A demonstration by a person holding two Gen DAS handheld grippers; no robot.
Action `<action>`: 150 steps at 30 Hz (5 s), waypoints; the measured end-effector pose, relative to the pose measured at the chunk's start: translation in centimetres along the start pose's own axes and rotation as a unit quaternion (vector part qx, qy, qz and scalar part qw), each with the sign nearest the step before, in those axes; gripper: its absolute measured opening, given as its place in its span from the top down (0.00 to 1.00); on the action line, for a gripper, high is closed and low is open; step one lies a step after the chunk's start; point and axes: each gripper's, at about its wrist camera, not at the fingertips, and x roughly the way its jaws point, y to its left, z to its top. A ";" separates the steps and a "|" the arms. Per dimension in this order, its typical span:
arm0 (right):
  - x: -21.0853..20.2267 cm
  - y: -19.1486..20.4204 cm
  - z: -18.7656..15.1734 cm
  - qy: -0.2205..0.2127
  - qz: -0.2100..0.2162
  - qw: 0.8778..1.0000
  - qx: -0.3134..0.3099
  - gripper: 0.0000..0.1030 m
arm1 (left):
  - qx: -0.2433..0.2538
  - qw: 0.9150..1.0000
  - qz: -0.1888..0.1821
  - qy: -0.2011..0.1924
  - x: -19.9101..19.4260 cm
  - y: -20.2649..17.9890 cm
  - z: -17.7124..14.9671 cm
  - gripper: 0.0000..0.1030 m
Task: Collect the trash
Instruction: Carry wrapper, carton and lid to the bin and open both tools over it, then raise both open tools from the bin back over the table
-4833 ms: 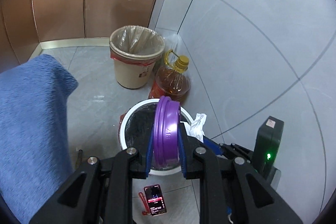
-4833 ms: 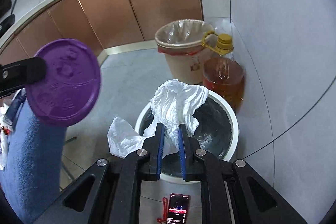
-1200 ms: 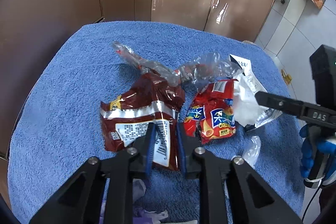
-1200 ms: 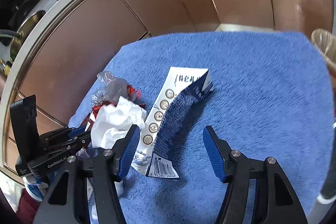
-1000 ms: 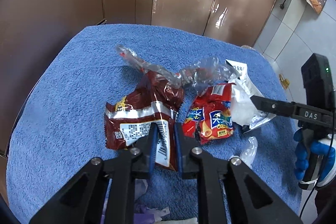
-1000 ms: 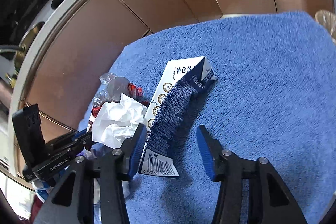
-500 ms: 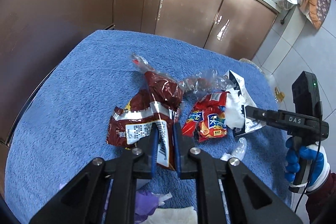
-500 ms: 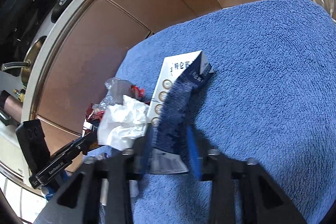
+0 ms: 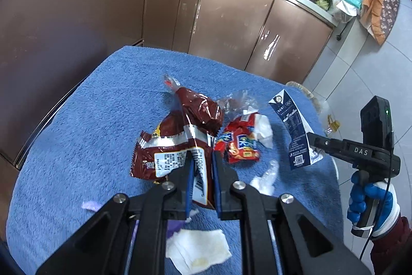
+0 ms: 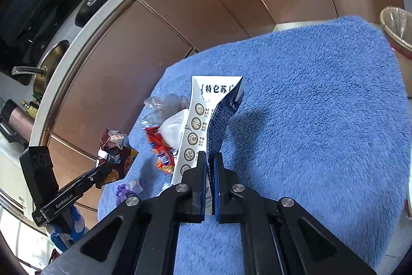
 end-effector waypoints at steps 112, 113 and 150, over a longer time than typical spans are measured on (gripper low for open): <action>-30.2 -3.0 -4.0 -0.238 -0.293 0.926 -0.024 0.58 | 0.112 0.976 -0.173 -0.073 -6.4 -30.6 1.4 0.54; -30.5 -2.4 -4.1 -0.240 -0.292 0.925 -0.028 0.58 | 0.110 0.976 -0.170 -0.079 -7.1 -30.1 1.3 0.54; -27.5 15.5 -5.2 -0.258 -0.199 0.927 -0.185 0.51 | 0.005 0.986 -0.038 -0.161 -19.3 -7.8 1.7 0.45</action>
